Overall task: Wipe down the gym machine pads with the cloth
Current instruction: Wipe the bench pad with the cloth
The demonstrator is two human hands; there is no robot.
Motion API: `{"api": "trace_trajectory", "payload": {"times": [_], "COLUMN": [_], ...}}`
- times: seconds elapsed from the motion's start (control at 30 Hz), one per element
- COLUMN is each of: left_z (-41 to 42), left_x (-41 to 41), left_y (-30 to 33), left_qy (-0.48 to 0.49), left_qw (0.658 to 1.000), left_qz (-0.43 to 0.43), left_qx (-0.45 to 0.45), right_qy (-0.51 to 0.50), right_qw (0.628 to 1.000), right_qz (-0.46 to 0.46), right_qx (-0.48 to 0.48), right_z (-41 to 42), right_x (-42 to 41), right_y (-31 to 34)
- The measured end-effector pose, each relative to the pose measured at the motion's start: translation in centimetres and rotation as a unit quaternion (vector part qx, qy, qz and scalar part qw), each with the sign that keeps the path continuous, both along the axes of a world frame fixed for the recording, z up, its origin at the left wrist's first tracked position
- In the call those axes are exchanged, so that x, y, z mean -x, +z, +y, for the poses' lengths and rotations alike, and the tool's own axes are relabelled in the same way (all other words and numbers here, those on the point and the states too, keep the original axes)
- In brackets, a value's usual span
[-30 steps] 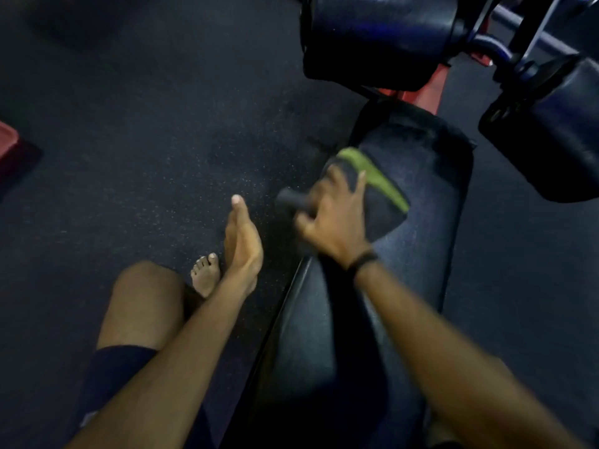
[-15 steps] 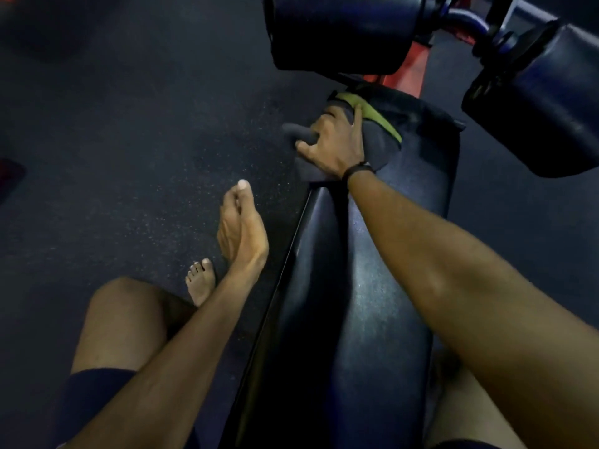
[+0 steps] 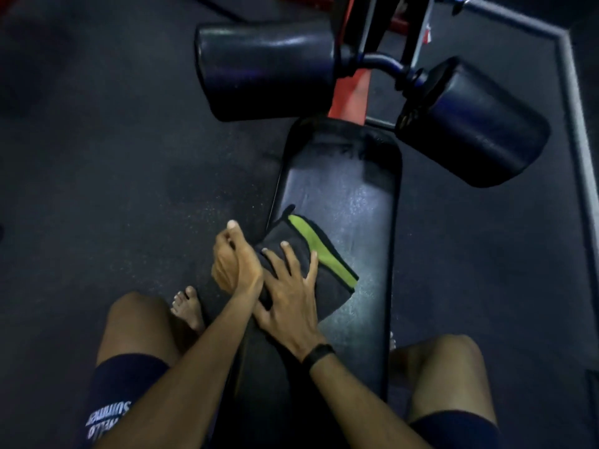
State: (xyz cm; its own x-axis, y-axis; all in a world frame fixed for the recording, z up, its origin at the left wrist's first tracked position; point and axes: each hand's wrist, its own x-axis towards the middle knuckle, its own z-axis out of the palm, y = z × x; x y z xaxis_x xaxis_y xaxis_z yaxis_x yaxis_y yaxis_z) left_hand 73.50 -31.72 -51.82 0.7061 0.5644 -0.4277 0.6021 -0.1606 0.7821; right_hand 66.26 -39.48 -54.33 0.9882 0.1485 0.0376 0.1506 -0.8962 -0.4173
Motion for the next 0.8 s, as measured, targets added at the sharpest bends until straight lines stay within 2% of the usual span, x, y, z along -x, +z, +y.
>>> {"api": "trace_trajectory", "payload": {"times": [0.13,0.2,0.33,0.6,0.7,0.8], "left_z": [0.2,0.3,1.2,0.5,-0.8,-2.9], "left_x": [-0.7,-1.2,-0.4,-1.1,-2.3,-4.4], "left_y": [-1.0,-1.1,0.2,-0.5,-0.8,-1.1], "left_qy": [-0.010,-0.028,-0.089,-0.194,-0.216,-0.206], "left_qw": [0.999,0.997,0.992,0.980,0.973,0.969], "left_qz": [-0.043,-0.070,-0.076,0.030,0.070,0.127], "left_qx": [0.003,-0.005,-0.040,-0.028,-0.032,-0.044], "right_qy": [-0.018,-0.061,-0.163,-0.307,-0.367,-0.417], "right_qw": [0.999,0.995,0.976,0.941,0.919,0.897], "right_qz": [-0.017,-0.015,0.057,0.111,0.123,0.136], "right_qx": [0.041,0.076,0.130,0.087,0.078,0.048], "right_z": [-0.3,-1.7,-6.9,-8.2,-9.1,-11.4], "right_x": [-1.3,-3.2,-5.4,3.6,2.4,-2.2], "right_y": [-1.0,-1.4,-0.4,0.0,0.1,-0.2]}}
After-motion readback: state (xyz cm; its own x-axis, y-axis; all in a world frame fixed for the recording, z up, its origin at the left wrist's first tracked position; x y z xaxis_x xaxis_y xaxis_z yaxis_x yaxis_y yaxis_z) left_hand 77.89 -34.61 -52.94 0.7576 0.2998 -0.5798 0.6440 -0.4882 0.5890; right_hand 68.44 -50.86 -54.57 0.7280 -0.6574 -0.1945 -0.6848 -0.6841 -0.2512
